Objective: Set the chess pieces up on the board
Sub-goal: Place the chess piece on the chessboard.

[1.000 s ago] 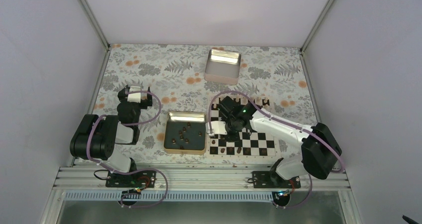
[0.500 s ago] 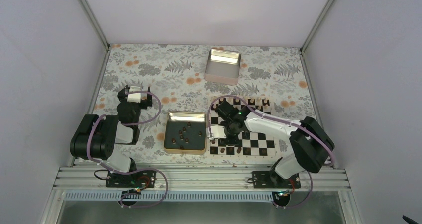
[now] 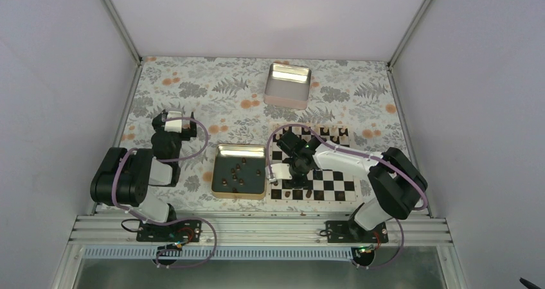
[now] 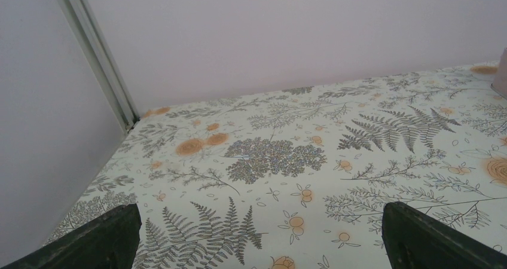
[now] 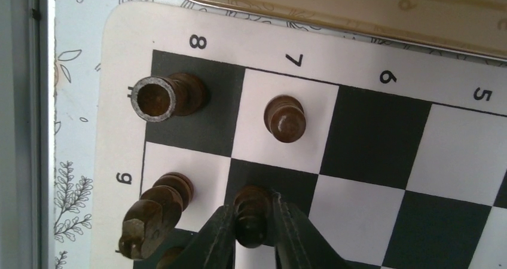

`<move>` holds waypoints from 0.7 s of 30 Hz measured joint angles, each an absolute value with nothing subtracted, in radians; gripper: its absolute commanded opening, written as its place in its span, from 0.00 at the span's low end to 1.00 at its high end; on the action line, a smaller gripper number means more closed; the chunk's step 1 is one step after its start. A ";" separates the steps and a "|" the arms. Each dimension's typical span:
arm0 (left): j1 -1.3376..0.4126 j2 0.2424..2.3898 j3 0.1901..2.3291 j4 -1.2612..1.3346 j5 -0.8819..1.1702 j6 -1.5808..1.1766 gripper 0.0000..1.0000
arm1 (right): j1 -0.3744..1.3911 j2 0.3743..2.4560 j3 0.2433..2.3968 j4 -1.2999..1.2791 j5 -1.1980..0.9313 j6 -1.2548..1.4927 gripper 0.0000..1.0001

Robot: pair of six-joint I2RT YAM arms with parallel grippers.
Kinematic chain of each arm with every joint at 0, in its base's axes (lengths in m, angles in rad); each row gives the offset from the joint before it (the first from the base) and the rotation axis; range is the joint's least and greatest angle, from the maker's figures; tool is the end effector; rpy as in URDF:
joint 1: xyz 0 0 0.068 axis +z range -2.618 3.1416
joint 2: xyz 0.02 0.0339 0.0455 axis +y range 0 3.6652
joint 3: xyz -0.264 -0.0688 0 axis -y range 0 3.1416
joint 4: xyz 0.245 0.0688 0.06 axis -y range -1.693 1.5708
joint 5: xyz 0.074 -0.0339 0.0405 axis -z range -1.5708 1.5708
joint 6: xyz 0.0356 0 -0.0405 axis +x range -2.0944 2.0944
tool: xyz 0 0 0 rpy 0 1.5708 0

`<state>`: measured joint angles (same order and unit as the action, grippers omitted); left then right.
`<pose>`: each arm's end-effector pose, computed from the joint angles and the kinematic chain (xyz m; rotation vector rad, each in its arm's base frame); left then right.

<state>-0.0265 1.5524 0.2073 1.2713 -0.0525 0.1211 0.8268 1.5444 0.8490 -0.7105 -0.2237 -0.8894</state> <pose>0.2377 -0.0044 0.1440 0.0813 1.6437 0.1154 0.1685 0.1948 0.1593 -2.2522 1.9102 0.3239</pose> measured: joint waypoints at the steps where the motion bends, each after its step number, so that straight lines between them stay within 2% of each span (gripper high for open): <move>1: -0.027 1.552 0.207 1.271 -0.052 0.121 1.00 | 0.823 1.544 0.849 -0.710 -0.224 -0.890 0.23; 5: -0.027 1.552 0.207 1.271 -0.052 0.121 1.00 | 0.821 1.544 0.855 -0.714 -0.223 -0.890 0.28; 11: -0.027 1.552 0.207 1.271 -0.052 0.121 1.00 | 0.816 1.526 0.912 -0.764 -0.223 -0.889 0.30; 16: -0.027 1.552 0.207 1.271 -0.052 0.121 1.00 | 0.816 1.506 1.041 -0.814 -0.224 -0.890 0.31; 21: -0.027 1.552 0.207 1.271 -0.052 0.121 1.00 | 0.823 1.570 1.213 -0.833 -0.224 -0.891 0.32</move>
